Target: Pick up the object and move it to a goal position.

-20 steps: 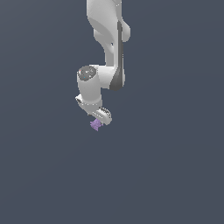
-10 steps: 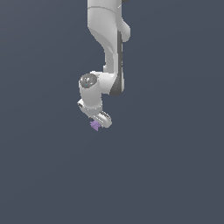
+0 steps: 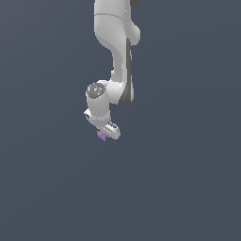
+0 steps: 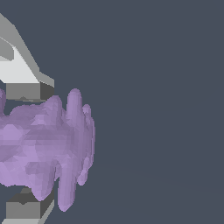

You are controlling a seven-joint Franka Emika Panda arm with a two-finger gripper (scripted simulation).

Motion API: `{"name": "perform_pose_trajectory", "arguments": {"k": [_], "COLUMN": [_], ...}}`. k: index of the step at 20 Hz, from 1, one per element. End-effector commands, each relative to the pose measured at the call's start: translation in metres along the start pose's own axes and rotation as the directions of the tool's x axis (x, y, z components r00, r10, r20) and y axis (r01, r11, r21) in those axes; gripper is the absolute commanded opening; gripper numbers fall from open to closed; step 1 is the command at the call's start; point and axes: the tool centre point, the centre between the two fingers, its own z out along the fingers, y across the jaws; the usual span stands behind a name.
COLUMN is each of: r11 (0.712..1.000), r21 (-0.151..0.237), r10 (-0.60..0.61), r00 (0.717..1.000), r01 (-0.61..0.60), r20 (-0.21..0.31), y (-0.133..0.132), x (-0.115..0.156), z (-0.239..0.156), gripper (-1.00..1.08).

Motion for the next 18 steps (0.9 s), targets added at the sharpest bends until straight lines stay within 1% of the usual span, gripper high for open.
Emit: {"name": "perform_pose_trajectory", "arguments": {"k": [1,11,18], "r11": [1.0,1.0,1.0], "r21": [0.0,0.0,0.0], "r10": [0.0,0.0,0.0], "r00": [1.0,1.0,1.0], "r01": [0.0,0.0,0.0], "r20": [0.0,-0.001,-0.001], "y": [0.0,-0.001,-0.012], "x": [0.0,-0.002,-0.014], "z": [0.001,-0.004,-0.028], "gripper": [-1.0,-1.0,-1.0]}}
